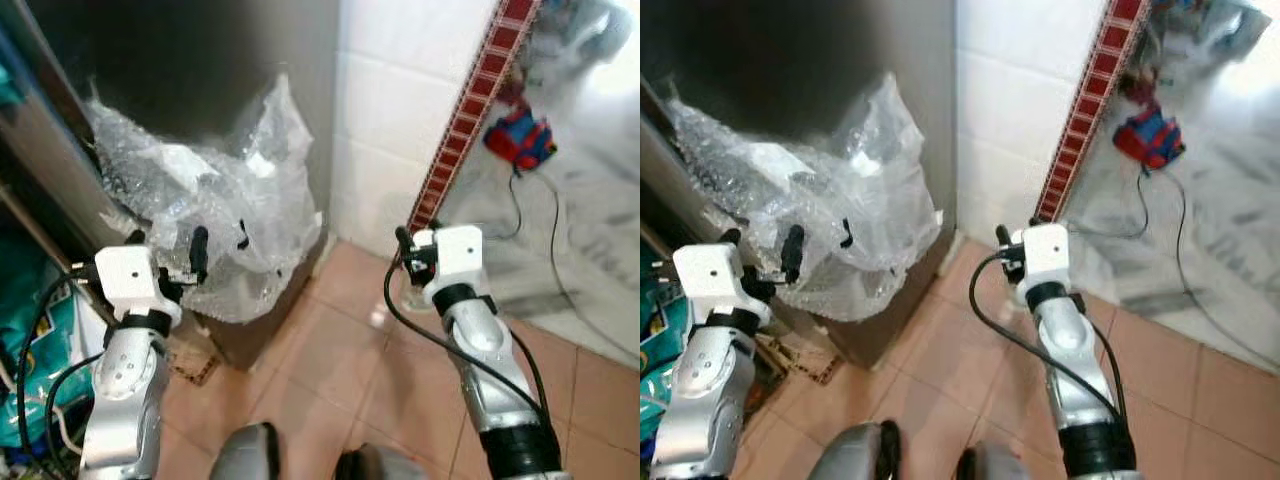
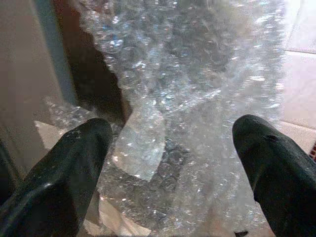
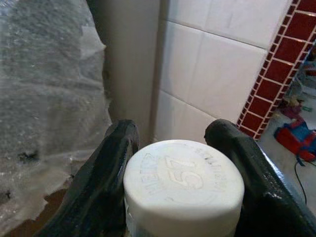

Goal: Restocking fridge

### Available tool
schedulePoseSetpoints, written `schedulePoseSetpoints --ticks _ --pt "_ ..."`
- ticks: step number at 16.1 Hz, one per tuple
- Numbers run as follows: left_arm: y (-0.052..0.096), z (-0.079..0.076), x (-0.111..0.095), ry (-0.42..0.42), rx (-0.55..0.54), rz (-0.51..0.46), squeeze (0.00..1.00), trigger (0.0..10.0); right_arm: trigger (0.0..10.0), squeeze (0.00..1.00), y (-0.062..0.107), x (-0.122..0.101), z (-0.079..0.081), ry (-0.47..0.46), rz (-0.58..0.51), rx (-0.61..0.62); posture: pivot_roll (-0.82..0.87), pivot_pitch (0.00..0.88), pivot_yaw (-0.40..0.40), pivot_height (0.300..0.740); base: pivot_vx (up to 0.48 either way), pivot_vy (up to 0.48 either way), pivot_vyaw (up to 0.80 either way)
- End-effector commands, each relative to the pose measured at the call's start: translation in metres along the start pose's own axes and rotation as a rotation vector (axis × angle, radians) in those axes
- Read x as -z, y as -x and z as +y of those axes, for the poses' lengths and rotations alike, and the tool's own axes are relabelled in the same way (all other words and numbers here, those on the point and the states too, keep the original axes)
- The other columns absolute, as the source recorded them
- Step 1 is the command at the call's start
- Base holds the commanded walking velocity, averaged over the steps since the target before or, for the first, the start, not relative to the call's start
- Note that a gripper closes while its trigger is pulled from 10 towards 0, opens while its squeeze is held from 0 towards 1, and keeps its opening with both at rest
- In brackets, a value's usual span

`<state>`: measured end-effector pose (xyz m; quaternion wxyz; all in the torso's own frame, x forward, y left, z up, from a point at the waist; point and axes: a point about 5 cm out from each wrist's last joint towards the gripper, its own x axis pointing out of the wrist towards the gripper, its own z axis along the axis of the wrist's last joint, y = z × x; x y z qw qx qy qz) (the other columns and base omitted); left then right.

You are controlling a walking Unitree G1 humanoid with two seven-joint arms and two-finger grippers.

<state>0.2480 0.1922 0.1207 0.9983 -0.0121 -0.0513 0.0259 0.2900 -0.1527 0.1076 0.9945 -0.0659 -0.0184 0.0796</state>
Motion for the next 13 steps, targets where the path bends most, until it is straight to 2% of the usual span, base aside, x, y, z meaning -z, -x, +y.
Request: schedulePoseSetpoints --ticks 1,4,6,8,9,13 --pt "-0.001 0.006 -0.002 -0.018 -0.031 -0.008 0.00 10.0 10.0 0.00 -0.002 -0.008 -0.002 0.002 -0.035 0.003 0.06 0.131 -0.003 0.740 0.000 0.000 0.00" --pt "-0.010 0.020 -0.009 -0.035 -0.070 -0.026 0.00 10.0 10.0 0.00 -0.003 -0.009 -0.002 0.007 -0.036 0.003 0.07 0.154 0.000 0.740 0.000 0.000 0.00" --pt "-0.025 0.031 -0.015 -0.022 -0.088 -0.032 0.00 10.0 10.0 0.00 -0.004 -0.014 -0.002 0.020 -0.049 0.002 0.07 0.177 0.008 0.740 0.000 0.000 0.00" --pt "-0.031 0.032 -0.017 -0.017 -0.085 -0.036 0.00 10.0 10.0 0.00 -0.003 -0.014 -0.001 0.020 -0.048 0.006 0.07 0.178 0.010 0.740 0.000 0.000 0.00" --pt "-0.040 0.029 -0.017 -0.004 -0.065 -0.031 0.00 10.0 10.0 0.00 -0.001 -0.013 0.000 0.021 -0.048 0.005 0.06 0.173 0.015 0.740 0.000 0.000 0.00" --pt "-0.060 0.016 -0.014 0.044 0.002 -0.004 0.00 10.0 10.0 0.00 0.000 -0.014 0.000 0.030 -0.052 0.008 0.05 0.163 0.014 0.740 0.000 0.000 0.00"
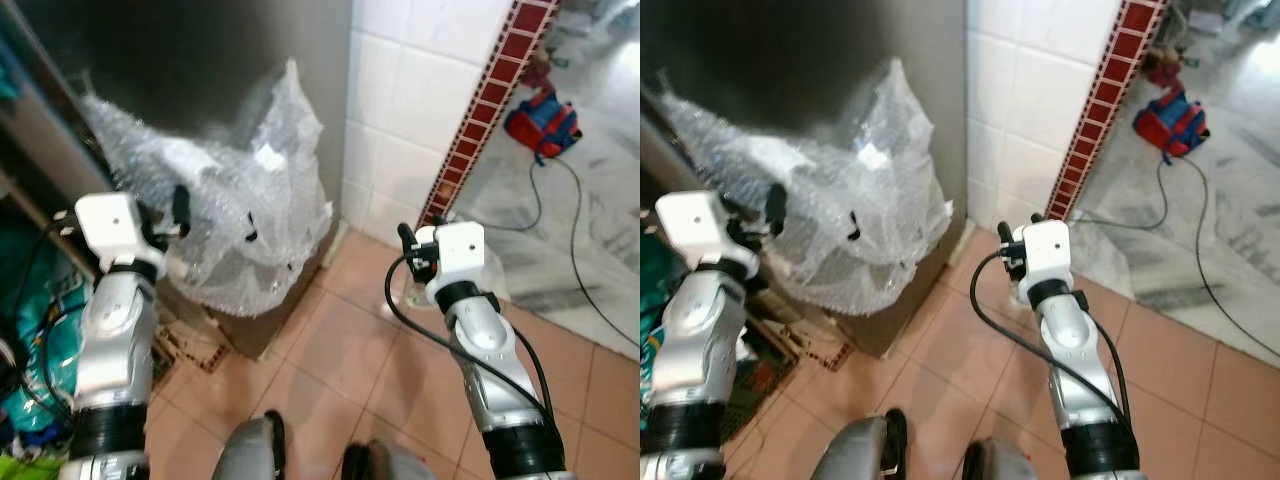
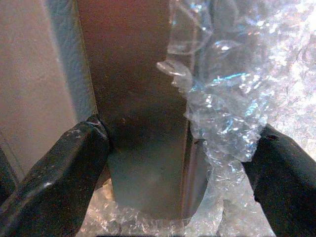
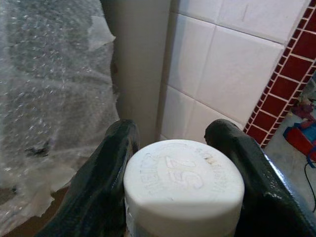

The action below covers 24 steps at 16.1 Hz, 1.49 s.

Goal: Restocking fridge

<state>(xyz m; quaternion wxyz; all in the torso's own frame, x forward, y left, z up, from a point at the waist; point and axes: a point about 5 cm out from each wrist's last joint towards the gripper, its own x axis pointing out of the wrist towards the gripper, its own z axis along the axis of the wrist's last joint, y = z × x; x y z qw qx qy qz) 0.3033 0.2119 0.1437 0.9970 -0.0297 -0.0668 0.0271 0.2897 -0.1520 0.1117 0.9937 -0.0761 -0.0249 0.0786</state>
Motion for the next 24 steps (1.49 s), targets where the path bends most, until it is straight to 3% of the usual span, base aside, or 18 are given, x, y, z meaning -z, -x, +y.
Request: schedulePoseSetpoints --ticks 1,5,7,9,10,16,19,22,24 --pt "-0.006 -0.006 0.007 0.027 0.046 0.045 0.00 10.0 10.0 0.00 0.000 -0.009 -0.001 0.011 -0.039 0.009 0.05 0.157 0.010 0.740 0.000 0.000 0.00" --pt "-0.013 -0.036 0.019 0.127 0.259 0.118 0.00 10.0 10.0 0.00 0.000 -0.010 -0.003 0.020 -0.040 0.013 0.04 0.144 0.000 0.740 0.000 0.000 0.00" --pt "-0.010 -0.054 0.029 0.134 0.416 0.184 0.00 10.0 10.0 0.00 0.000 -0.009 -0.003 0.025 -0.039 0.016 0.04 0.141 -0.001 0.740 0.000 0.000 0.00" --pt "-0.007 -0.063 0.034 0.141 0.486 0.210 0.00 10.0 10.0 0.00 0.000 -0.009 -0.004 0.028 -0.038 0.017 0.04 0.140 0.000 0.740 0.000 0.000 0.00" --pt "-0.003 -0.072 0.037 0.165 0.569 0.248 0.00 10.0 10.0 0.00 0.001 -0.009 -0.004 0.030 -0.036 0.021 0.04 0.140 0.001 0.740 0.000 0.000 0.00" --pt "0.013 -0.093 0.044 0.165 0.765 0.313 0.00 10.0 10.0 0.00 0.000 -0.007 -0.005 0.036 -0.034 0.031 0.04 0.137 0.002 0.740 0.000 0.000 0.00" --pt "0.032 -0.115 0.048 0.148 0.941 0.363 0.00 10.0 10.0 0.00 0.000 -0.008 -0.006 0.045 -0.035 0.044 0.04 0.136 0.003 0.740 0.000 0.000 0.00" --pt "0.031 -0.116 0.049 0.120 0.927 0.358 0.00 10.0 10.0 0.00 0.000 -0.009 -0.009 0.057 -0.041 0.068 0.04 0.135 0.004 0.740 0.000 0.000 0.00" --pt "0.021 -0.110 0.044 0.083 0.828 0.315 0.00 10.0 10.0 0.00 0.000 -0.010 -0.021 0.102 -0.034 0.160 0.04 0.135 0.004 0.740 0.000 0.000 -0.40"
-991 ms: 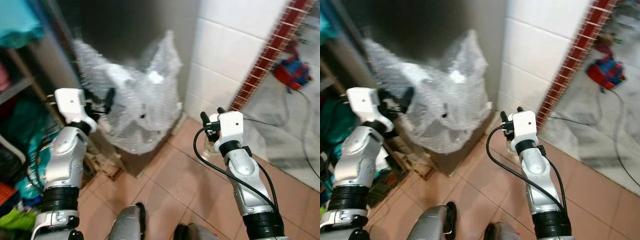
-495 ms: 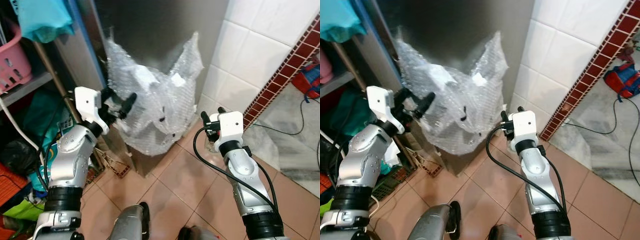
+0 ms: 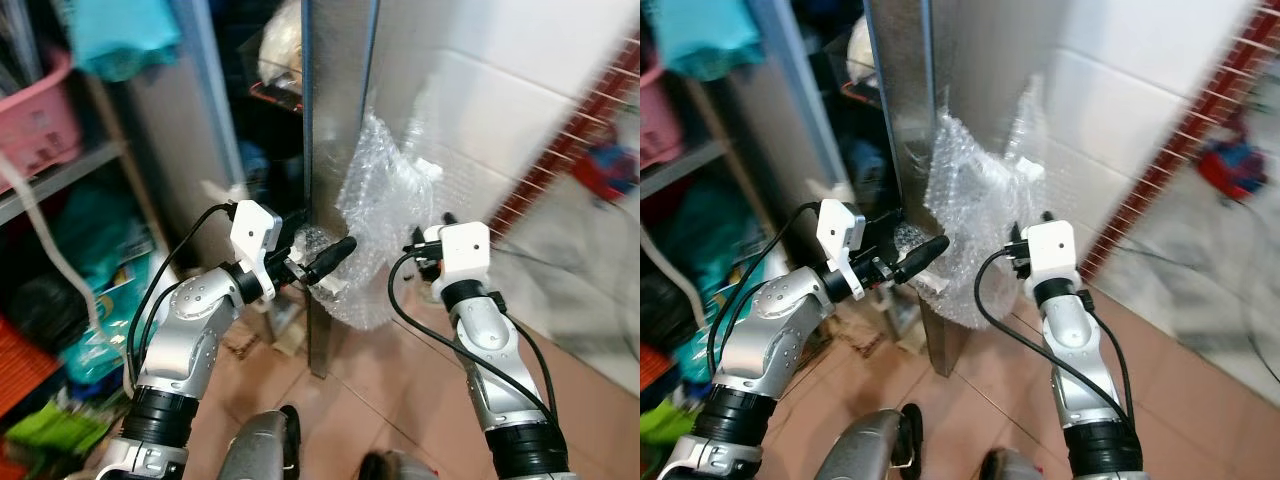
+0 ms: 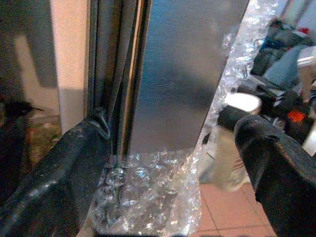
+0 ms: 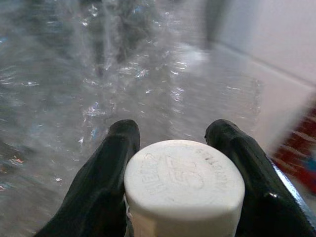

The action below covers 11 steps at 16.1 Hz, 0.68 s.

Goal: Restocking fridge

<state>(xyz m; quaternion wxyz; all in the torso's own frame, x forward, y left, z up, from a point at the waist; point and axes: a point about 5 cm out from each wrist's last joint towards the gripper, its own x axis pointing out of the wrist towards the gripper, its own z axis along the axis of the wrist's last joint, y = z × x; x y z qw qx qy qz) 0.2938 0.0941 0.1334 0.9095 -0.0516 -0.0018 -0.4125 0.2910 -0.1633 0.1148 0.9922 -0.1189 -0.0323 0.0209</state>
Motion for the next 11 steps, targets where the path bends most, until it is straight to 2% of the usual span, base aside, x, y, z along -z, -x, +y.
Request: schedulePoseSetpoints --ticks 1,3,6,11 --pt "0.0054 0.0104 0.0274 0.030 -0.126 0.150 0.00 10.0 10.0 0.00 -0.0017 -0.0086 -0.0128 0.030 -0.039 0.069 0.04 0.135 0.004 0.740 0.000 0.000 -0.80" --pt "0.0087 0.0133 0.0248 0.030 -0.169 0.121 0.00 10.0 10.0 0.00 -0.0016 -0.0072 -0.0193 0.063 -0.031 0.114 0.04 0.134 0.002 0.740 0.000 0.000 -0.80" --pt "0.0103 0.0093 0.0241 0.024 -0.169 0.102 0.00 10.0 10.0 0.00 -0.0024 -0.0061 -0.0169 0.073 -0.026 0.115 0.05 0.133 -0.004 0.740 0.000 -0.087 -0.80" --pt "0.0037 0.0070 0.0227 0.004 -0.188 0.089 0.00 10.0 10.0 0.00 -0.0005 -0.0058 -0.0137 0.073 -0.032 0.103 0.03 0.131 0.003 0.740 0.000 0.000 0.00"
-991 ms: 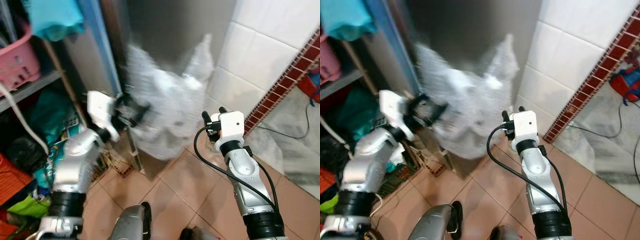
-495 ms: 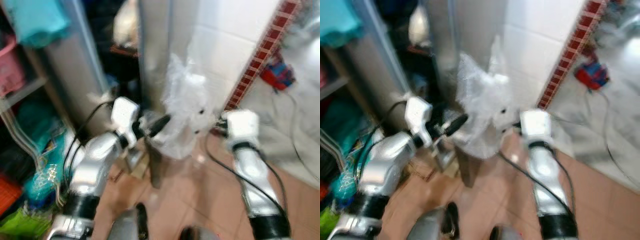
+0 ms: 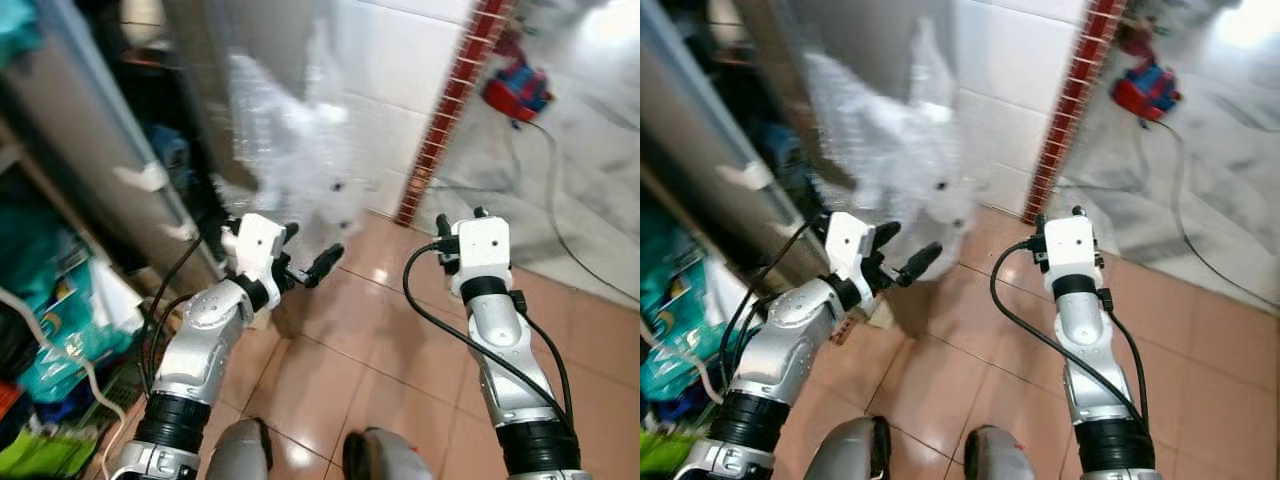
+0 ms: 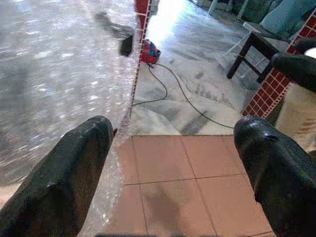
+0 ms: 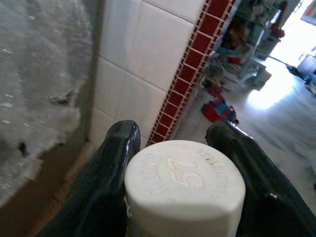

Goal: Restocking fridge

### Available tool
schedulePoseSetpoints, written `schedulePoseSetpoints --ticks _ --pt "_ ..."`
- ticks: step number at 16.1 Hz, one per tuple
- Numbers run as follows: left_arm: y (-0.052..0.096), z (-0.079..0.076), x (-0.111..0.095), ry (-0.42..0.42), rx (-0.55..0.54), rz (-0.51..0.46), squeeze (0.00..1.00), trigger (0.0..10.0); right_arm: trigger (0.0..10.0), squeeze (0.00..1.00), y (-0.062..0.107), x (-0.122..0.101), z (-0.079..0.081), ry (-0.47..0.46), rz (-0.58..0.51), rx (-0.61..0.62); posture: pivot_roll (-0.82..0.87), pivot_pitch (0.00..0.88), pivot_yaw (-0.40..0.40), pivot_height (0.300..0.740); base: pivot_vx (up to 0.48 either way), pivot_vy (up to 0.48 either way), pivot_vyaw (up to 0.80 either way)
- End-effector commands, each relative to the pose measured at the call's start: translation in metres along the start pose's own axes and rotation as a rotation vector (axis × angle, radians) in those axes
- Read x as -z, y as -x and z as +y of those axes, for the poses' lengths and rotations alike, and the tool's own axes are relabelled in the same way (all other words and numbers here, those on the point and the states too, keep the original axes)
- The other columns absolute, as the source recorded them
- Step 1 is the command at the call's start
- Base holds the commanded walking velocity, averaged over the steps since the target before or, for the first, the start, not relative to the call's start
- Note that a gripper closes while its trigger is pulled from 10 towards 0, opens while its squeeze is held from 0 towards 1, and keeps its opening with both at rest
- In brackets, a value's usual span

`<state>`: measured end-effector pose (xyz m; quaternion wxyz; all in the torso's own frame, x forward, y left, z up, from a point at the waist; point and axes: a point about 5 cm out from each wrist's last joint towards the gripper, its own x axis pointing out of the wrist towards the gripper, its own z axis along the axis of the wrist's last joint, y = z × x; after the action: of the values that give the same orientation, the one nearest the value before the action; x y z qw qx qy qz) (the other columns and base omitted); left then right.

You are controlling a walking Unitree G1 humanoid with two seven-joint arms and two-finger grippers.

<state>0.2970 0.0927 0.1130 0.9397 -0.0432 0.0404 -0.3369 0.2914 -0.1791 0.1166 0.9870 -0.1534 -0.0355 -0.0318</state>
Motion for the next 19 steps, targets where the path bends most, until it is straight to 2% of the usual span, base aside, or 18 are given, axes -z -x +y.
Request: schedulePoseSetpoints --ticks 1,2,3,4,5,7,8,9,11,13,17,19 --pt "0.007 0.005 0.003 -0.021 -0.039 0.006 0.00 10.0 10.0 0.00 0.000 -0.007 0.001 -0.002 -0.038 0.002 0.03 0.131 0.004 0.740 0.000 0.000 0.00" --pt "0.010 0.007 0.003 -0.031 -0.070 -0.001 0.00 10.0 10.0 0.00 0.000 -0.007 0.001 -0.003 -0.037 0.001 0.03 0.130 0.005 0.740 0.000 0.000 0.00" --pt "0.016 0.014 0.003 -0.049 -0.168 -0.016 0.00 10.0 10.0 0.00 0.001 -0.007 0.001 -0.008 -0.038 -0.006 0.03 0.130 0.006 0.740 0.000 0.000 0.00" --pt "0.026 0.021 0.003 -0.032 -0.244 -0.024 0.00 10.0 10.0 0.00 0.001 -0.007 0.002 -0.017 -0.039 -0.009 0.03 0.129 0.004 0.740 0.000 0.000 0.00" --pt "0.034 0.027 0.001 -0.043 -0.285 -0.038 0.00 10.0 10.0 0.00 0.001 -0.008 0.002 -0.022 -0.040 -0.011 0.04 0.128 0.003 0.740 0.000 0.000 0.00" --pt "0.065 0.048 -0.003 -0.084 -0.462 -0.063 0.00 10.0 10.0 0.00 0.001 -0.007 0.002 -0.026 -0.039 -0.015 0.05 0.126 -0.001 0.740 0.000 0.000 0.00" --pt "0.069 0.050 -0.003 -0.097 -0.479 -0.064 0.00 10.0 10.0 0.00 0.001 -0.007 0.002 -0.027 -0.038 -0.016 0.05 0.125 -0.001 0.740 0.000 0.000 0.00" --pt "0.085 0.056 -0.004 -0.100 -0.569 -0.078 0.00 10.0 10.0 0.00 0.001 -0.006 0.002 -0.029 -0.035 -0.019 0.06 0.124 -0.006 0.740 0.000 0.000 0.00" --pt "0.099 0.062 -0.006 -0.122 -0.684 -0.097 0.00 10.0 10.0 0.00 0.001 -0.005 0.005 -0.035 -0.034 -0.029 0.07 0.124 -0.010 0.740 0.000 0.000 0.00" --pt "0.106 0.069 -0.009 -0.140 -0.784 -0.120 0.00 10.0 10.0 0.00 -0.001 -0.006 0.008 -0.041 -0.037 -0.042 0.07 0.123 -0.016 0.740 0.000 0.000 0.00" --pt "0.102 0.077 -0.014 -0.112 -0.790 -0.134 0.00 10.0 10.0 0.00 -0.003 -0.007 0.006 -0.058 -0.033 -0.039 0.07 0.120 -0.011 0.740 0.000 0.000 0.00" --pt "0.100 0.077 -0.015 -0.099 -0.764 -0.130 0.00 10.0 10.0 0.00 -0.003 -0.006 0.006 -0.062 -0.025 -0.034 0.07 0.121 -0.008 0.740 0.000 0.172 -0.68"
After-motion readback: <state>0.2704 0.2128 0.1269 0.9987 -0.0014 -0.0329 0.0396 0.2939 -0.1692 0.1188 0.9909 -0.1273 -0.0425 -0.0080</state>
